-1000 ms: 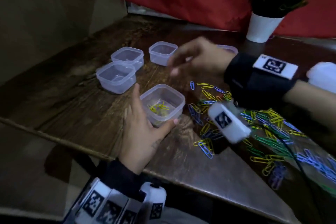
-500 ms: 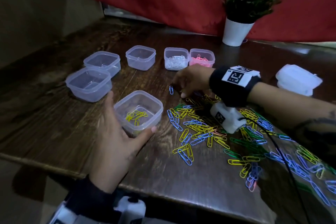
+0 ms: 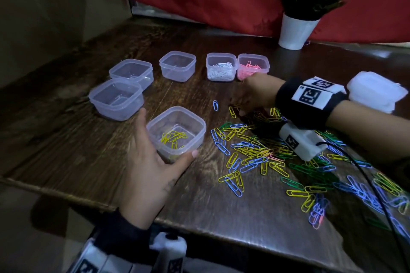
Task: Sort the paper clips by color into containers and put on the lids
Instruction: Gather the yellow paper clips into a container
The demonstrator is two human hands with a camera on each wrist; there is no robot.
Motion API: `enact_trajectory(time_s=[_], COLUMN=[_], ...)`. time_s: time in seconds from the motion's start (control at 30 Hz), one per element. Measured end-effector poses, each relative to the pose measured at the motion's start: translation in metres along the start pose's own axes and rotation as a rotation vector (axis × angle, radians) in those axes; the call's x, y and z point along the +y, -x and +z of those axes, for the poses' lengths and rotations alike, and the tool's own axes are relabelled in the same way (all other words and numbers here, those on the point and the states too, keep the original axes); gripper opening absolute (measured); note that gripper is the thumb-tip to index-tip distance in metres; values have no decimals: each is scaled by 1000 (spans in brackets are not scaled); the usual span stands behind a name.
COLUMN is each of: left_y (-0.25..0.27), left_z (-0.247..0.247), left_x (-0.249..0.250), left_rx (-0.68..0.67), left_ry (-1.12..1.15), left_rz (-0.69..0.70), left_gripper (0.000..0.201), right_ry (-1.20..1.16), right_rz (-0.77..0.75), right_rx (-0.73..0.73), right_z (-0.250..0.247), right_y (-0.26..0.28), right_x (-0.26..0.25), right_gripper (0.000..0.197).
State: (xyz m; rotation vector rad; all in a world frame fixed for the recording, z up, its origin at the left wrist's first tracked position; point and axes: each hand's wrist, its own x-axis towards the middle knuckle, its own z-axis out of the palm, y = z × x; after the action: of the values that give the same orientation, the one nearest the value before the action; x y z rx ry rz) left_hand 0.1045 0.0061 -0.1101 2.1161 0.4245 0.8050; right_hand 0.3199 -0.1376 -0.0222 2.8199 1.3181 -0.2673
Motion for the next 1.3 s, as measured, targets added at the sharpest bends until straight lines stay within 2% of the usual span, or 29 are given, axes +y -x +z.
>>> enact_trajectory(time_s=[0.2, 0.4, 0.53, 0.6, 0.67, 0.73, 0.77, 0.87, 1.07, 1.1, 1.17, 1.23, 1.3], left_y=[0, 0, 0, 0, 0, 0, 1, 2, 2, 1, 1, 0, -4], left_z=[0, -1, -2, -1, -1, -1, -2, -3, -4, -4, -2, -3, -9], left_x=[0, 3, 3, 3, 2, 2, 2, 4, 6, 4, 5, 14, 30], left_rx=[-8, -14, -10, -14, -17, -18, -21, -27, -28, -16, -1, -44, -160], left_ry=[-11, -34, -38, -30, -36, -39, -30, 12, 28, 47, 122, 322, 506], left_rz=[1, 1, -13, -15, -19, -22, -19, -25, -47, -53, -65, -94, -96], left_gripper=[114, 115, 117, 116, 116, 116, 116, 114, 114, 112, 112, 112, 113], right_ry=[33, -102, -92, -260, -709, -1110, -1143, -891, -808, -797, -739, -743, -836], right_rz=[16, 151, 134, 116, 40, -49, -92, -182, -140, -127, -115, -195, -212], right_rx=[-12, -207, -214, -125, -61, -138, -180, -224, 46, 29, -144, -291, -204], right_z=[0, 2, -3, -13, -25, -31, -31, -26, -37, -35, -28, -17, -9], right_y=[-7, -18, -14, -8, 1, 10, 10, 4, 7, 11, 24, 41, 60], right_x=[-4, -11, -14, -21, -40, -64, -75, -99, -84, -80, -78, -79, -76], right_gripper=[31, 13, 9, 13, 19, 21, 19, 15, 10, 16, 49, 75, 84])
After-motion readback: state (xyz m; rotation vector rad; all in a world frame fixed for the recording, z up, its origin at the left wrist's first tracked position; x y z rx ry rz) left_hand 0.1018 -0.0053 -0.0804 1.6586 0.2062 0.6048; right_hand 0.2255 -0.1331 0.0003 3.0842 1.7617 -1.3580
